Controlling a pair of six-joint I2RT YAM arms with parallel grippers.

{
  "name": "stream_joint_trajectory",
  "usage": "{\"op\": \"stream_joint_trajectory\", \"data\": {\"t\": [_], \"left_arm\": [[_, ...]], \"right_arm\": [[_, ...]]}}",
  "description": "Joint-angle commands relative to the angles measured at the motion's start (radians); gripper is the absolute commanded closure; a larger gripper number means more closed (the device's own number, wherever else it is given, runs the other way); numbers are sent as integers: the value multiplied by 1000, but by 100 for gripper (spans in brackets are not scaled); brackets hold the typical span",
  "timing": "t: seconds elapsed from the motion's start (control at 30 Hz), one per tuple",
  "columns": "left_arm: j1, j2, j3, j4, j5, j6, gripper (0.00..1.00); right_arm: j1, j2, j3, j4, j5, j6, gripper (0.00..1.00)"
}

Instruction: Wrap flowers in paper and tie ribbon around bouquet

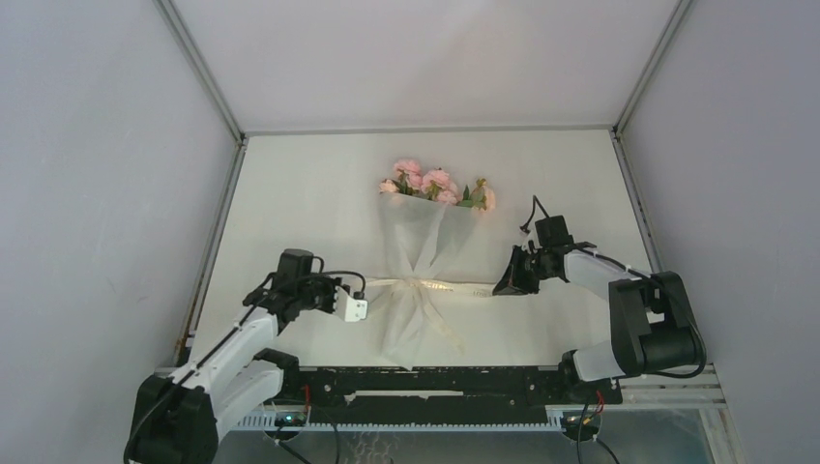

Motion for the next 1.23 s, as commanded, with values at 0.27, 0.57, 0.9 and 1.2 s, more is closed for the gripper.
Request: {"op": "stream_joint_trajectory", "data": {"t": [0.27,0.57,0.9,1.2], "left_arm": [[-197,-189,62,-295,-91,-224,22],[-151,-353,84,-24,-97,-862,0],[215,-497,-119,436,-541,-1719,0],[342,-515,-213,534,-545,-1693,0]], "right_arm": [[63,-188,95,-196,324,-33,20],[13,-594,84,-149,558,-17,0],[-21,-807,-70,160,797,-17,0],[-24,-853,-156,252,783,-53,1]]}}
